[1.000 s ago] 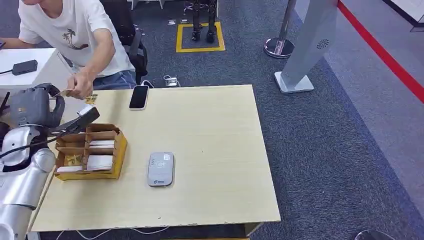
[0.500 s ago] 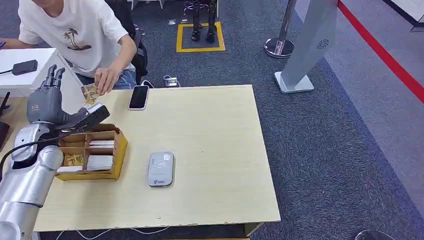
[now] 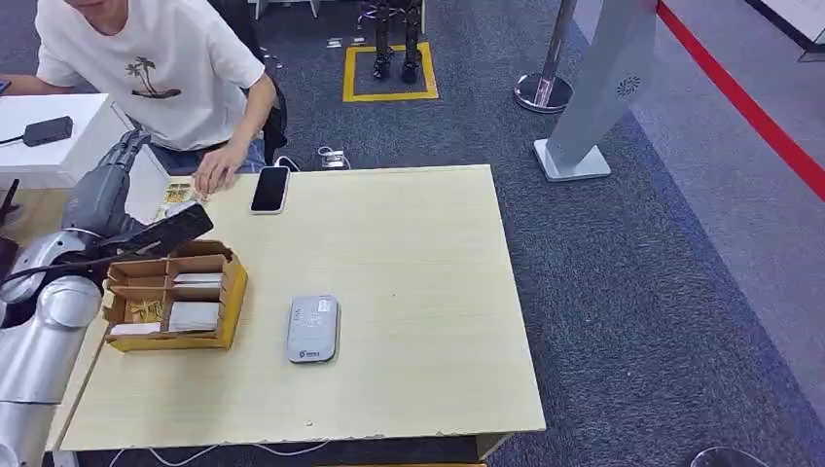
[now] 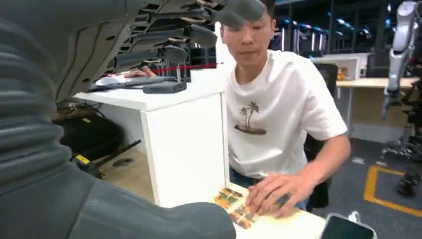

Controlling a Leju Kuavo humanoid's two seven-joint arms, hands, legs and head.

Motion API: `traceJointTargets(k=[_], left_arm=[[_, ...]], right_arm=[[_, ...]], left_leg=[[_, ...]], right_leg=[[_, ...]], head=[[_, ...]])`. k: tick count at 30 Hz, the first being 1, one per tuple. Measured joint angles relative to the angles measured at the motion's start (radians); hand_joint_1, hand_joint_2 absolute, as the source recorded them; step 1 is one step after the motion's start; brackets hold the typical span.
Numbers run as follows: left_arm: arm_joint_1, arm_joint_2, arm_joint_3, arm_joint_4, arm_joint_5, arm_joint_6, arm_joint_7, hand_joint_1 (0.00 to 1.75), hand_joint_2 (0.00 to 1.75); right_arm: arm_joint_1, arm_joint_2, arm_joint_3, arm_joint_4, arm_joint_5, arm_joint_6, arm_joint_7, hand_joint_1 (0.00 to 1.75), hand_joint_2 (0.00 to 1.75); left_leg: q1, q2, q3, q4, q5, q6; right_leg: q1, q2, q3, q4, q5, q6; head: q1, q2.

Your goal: Pass the card to the sensor for recognition and then transmit it.

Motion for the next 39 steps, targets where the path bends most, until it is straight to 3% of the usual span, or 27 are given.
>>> traceJointTargets(k=[7, 12, 21, 30, 32, 34, 36, 39], left_arm=[[-0.026, 0.096, -0.074, -0.056, 0.200, -0.132, 0.047, 0.00, 1.75], [-0.052, 0.218, -0.154, -0.116, 0.408, -0.213, 0.109, 0.00, 1.75], [-0.083, 0.423, -0.257, -0.220, 0.612, -0.276, 0.187, 0.00, 1.75], [-0.084, 0.554, -0.299, -0.279, 0.736, -0.299, 0.231, 0.00, 1.75], [-0.081, 0.598, -0.309, -0.299, 0.768, -0.298, 0.241, 0.00, 1.75], [-0.057, 0.630, -0.315, -0.317, 0.741, -0.250, 0.229, 0.00, 1.75], [-0.011, 0.635, -0.318, -0.320, 0.638, -0.155, 0.192, 0.00, 1.75], [0.092, 0.611, -0.313, -0.320, 0.489, -0.075, 0.146, 0.00, 1.75]], right_arm=[[0.002, 0.000, -0.003, 0.000, -0.020, -0.001, -0.002, 0.00, 0.00], [0.002, -0.002, -0.003, 0.000, -0.024, -0.004, -0.003, 0.00, 0.00], [0.003, -0.004, 0.000, 0.000, -0.025, -0.005, -0.003, 0.00, 0.00], [0.001, -0.004, 0.002, 0.000, -0.022, -0.004, -0.003, 0.00, 0.00], [0.001, -0.005, 0.002, 0.000, -0.020, -0.004, -0.002, 0.00, 0.00], [0.000, -0.005, 0.002, 0.000, -0.020, -0.004, 0.002, 0.00, 0.00], [0.000, -0.005, 0.002, 0.000, -0.021, -0.004, 0.002, 0.00, 0.00], [-0.001, -0.005, 0.002, -0.001, -0.021, -0.002, 0.000, 0.00, 0.00]], left_leg=[[0.000, 0.001, 0.000, 0.000, 0.000, 0.000], [0.001, 0.001, 0.000, 0.000, 0.000, 0.000], [0.001, 0.002, 0.000, -0.001, 0.000, 0.000], [0.001, 0.002, -0.001, -0.001, 0.000, 0.000], [0.001, 0.002, -0.001, -0.001, 0.000, 0.000], [0.001, 0.002, -0.001, -0.001, 0.000, 0.000], [0.001, 0.002, -0.001, -0.001, 0.000, 0.000], [0.000, 0.002, 0.000, -0.001, 0.000, 0.000]], right_leg=[[0.000, 0.001, 0.000, 0.000, 0.000, 0.000], [0.001, 0.001, -0.001, 0.001, 0.000, 0.000], [0.001, 0.001, -0.001, 0.001, 0.000, 0.000], [0.001, 0.002, -0.002, 0.001, 0.000, 0.000], [0.001, 0.002, -0.002, 0.001, 0.000, 0.000], [0.001, 0.002, -0.002, 0.001, 0.000, -0.001], [0.001, 0.001, -0.002, 0.001, -0.001, -0.001], [0.000, 0.001, -0.002, 0.001, -0.001, -0.001]], head=[[0.000, 0.000], [0.000, 0.000], [0.000, 0.000], [0.000, 0.000], [0.000, 0.000], [0.000, 0.000], [0.001, 0.000], [0.000, 0.000]])
